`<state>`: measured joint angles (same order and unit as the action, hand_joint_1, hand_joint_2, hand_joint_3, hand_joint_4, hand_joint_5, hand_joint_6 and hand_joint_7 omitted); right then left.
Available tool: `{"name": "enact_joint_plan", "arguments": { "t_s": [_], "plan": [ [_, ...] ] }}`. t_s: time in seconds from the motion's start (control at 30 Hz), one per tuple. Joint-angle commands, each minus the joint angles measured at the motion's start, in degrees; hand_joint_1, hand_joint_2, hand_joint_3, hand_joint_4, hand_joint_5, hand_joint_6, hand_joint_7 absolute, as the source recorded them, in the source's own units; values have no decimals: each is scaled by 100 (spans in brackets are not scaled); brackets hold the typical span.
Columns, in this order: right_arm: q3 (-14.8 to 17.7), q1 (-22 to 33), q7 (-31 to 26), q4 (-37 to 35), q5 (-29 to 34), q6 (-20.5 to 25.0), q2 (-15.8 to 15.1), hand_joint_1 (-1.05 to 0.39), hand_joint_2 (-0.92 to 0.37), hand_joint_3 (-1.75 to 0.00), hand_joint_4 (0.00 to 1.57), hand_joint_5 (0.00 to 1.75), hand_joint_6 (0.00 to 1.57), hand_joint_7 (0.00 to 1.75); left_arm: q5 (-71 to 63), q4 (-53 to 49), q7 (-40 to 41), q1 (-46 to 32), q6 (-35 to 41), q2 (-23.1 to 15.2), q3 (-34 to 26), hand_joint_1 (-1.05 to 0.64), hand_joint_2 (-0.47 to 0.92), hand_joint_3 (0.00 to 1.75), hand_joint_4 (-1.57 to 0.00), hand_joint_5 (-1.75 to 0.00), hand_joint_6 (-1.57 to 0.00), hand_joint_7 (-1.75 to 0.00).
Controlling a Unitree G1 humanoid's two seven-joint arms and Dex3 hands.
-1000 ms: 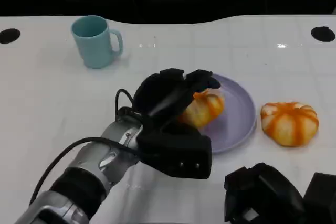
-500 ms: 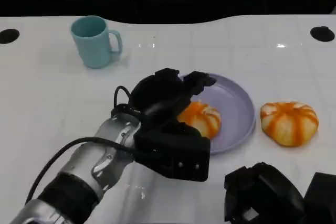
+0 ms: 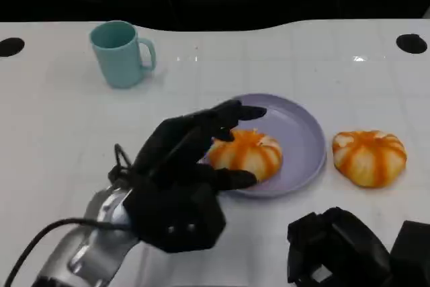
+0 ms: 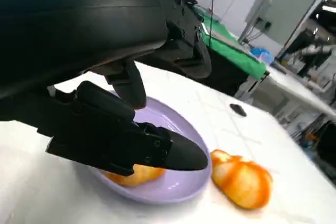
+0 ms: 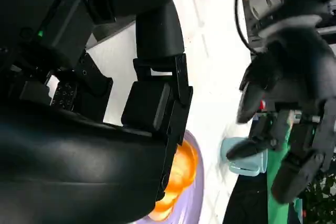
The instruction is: Grasp the bread from the table and place it into the plate.
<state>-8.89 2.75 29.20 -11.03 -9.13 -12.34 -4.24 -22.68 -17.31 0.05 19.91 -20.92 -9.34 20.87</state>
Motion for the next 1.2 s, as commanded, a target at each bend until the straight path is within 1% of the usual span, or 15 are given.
{"name": "enact_joint_plan", "arguments": {
  "t_s": [0.03,0.07,0.1,0.27,0.3,0.33,0.4,0.47,0.57,0.73,0.8,0.83,0.9,1.03,1.2],
  "plan": [
    [48,8,32,-35,-33,-46,-41,-105,-14,-118,156,127,157,95,929,263,-470,-421,-329,19,-318,-63,92,28,-57,-101,-56,-45],
    [52,3,44,-52,-39,-58,-40,-105,-14,-118,156,127,157,95,1201,311,-649,-517,-354,37,-374,-62,92,27,-57,-105,-59,-48],
    [54,-1,51,-64,-42,-68,-40,-105,-14,-118,156,127,157,95,1378,344,-777,-579,-368,48,-414,-60,92,27,-56,-116,-62,-53],
    [52,-12,53,-52,-44,1,-40,-105,-13,-118,156,126,157,93,2226,353,-1316,-907,-605,140,-664,-58,92,27,-61,-130,-71,-66],
    [45,-16,43,-41,-33,23,-39,-105,-13,-118,157,126,157,93,2429,366,-1452,-987,-610,154,-723,-61,92,29,-68,-148,-72,-74],
    [40,-18,35,-32,-23,37,-38,-105,-12,-118,156,126,157,93,2563,376,-1554,-1040,-610,165,-767,-63,92,31,-74,-159,-72,-78],
    [35,-25,28,-37,-13,39,-35,-105,-12,-118,156,126,157,93,2753,420,-1714,-1156,-599,197,-848,-66,92,33,-77,-168,-72,-85],
    [28,-27,15,-33,6,34,-35,-105,-12,-118,156,126,157,93,2985,540,-1887,-1370,-515,213,-919,-68,92,35,-74,-169,-72,-95],
    [18,-20,-16,12,23,77,-37,-105,-12,-119,157,126,157,95,3363,683,-2259,-1634,-299,167,-992,-72,92,33,-68,-174,-67,-122],
    [16,-14,-52,25,60,76,-45,-105,-12,-119,157,125,157,95,4109,868,-2830,-1946,267,242,-1165,-73,92,26,-77,-175,-70,-141],
    [21,-1,-37,43,39,96,-48,-105,-13,-119,157,125,157,95,4250,915,-2974,-2038,364,287,-1213,-72,92,25,-78,-175,-70,-145],
    [24,5,-23,51,24,103,-51,-105,-13,-118,156,125,157,95,4299,932,-3033,-2081,393,310,-1233,-74,92,28,-80,-175,-68,-155],
    [23,12,-5,48,22,90,-59,-105,-13,-118,155,125,157,94,4458,899,-3242,-2175,448,351,-1271,-76,92,30,-82,-175,-67,-163],
    [19,29,10,52,17,110,-62,-105,-12,-118,154,126,157,92,4653,869,-3502,-2278,631,405,-1362,-74,92,29,-85,-175,-65,-173],
    [11,82,-29,184,53,210,-85,-105,-12,-118,153,126,157,92,4827,913,-3629,-2372,1088,458,-1477,-72,92,28,-89,-175,-69,-175]
  ]
}}
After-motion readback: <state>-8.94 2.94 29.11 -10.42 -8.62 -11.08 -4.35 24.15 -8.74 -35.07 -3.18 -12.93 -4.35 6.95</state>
